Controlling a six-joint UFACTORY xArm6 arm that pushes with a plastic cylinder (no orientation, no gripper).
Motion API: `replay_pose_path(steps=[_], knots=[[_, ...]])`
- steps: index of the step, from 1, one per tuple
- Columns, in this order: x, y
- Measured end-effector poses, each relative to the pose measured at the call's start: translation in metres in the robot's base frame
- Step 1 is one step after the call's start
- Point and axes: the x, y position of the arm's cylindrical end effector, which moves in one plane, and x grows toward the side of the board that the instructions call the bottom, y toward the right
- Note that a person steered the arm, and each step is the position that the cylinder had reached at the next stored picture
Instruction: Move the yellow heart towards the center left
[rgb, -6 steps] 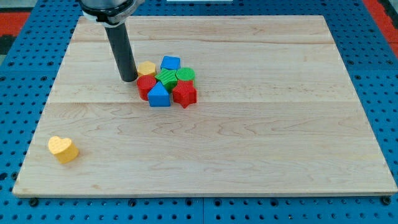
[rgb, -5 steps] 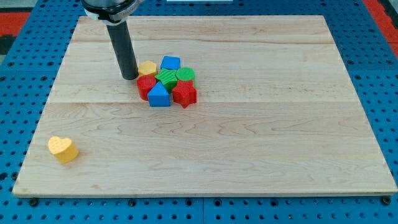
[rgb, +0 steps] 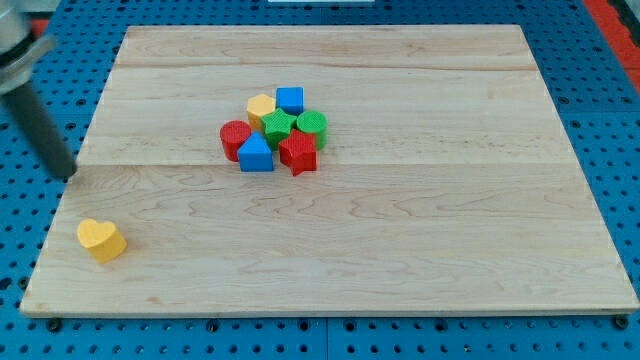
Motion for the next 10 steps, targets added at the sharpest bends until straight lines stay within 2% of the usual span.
replay_pose_path(steps=[2,3,4,5,6,8,9,10], knots=[[0.061,0.016],[0.098,0.001],[0.091,0.011],[0.099,0.064],[0.115,0.092],[-0.001,0.097],[0.034,0.114],[0.092,0.103]])
